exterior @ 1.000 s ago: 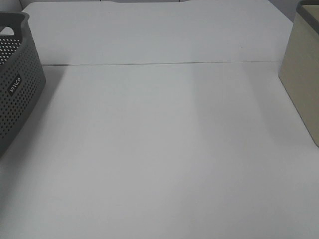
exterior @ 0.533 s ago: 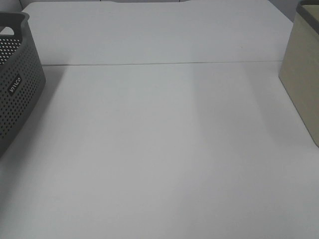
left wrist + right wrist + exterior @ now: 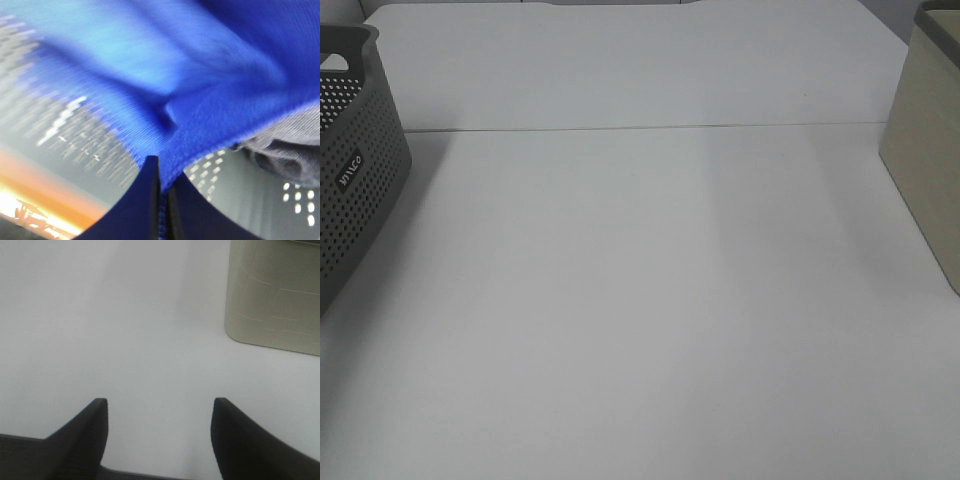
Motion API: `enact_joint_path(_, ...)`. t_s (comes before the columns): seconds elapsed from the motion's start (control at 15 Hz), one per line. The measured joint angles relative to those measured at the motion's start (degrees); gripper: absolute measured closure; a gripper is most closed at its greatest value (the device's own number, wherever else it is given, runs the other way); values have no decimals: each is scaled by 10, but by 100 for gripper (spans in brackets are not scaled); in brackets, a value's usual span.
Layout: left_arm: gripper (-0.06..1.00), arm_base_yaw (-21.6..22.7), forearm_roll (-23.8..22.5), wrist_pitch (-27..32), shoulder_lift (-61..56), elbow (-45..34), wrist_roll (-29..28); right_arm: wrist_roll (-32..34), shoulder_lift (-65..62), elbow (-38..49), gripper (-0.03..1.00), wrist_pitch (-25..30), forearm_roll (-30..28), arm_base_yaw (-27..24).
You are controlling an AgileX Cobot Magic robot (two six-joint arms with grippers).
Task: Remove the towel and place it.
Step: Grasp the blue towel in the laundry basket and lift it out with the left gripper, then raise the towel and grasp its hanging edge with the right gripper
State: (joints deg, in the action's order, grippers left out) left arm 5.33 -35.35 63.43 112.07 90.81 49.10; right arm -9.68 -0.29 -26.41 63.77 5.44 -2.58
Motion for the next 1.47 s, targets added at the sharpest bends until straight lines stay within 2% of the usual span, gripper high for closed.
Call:
enact_joint_path(0.2,94,0,115,6,-80,50,18,0,0,0,36,0,0,0)
enact_joint_path(0.27,94,0,140,9,-101,60,33,0,0,0,36,0,0,0)
enact_joint_path(0.53,94,0,203,13,-177,92,39,0,0,0,36,0,0,0)
enact_joint_path(0.8,94,0,295,13,-203,144,-14,1,0,0,36,0,0,0)
enact_joint_path(0.93,94,-1,335,13,-206,180,-22,1,0,0,36,0,0,0)
enact_joint_path(1.13,94,-34,349,13,-207,245,-23,1,0,0,36,0,0,0)
enact_joint_path(1.2,94,-64,348,13,-207,274,-23,1,0,0,36,0,0,0)
enact_joint_path(1.47,94,-140,314,2,-207,334,-24,1,0,0,36,0,0,0)
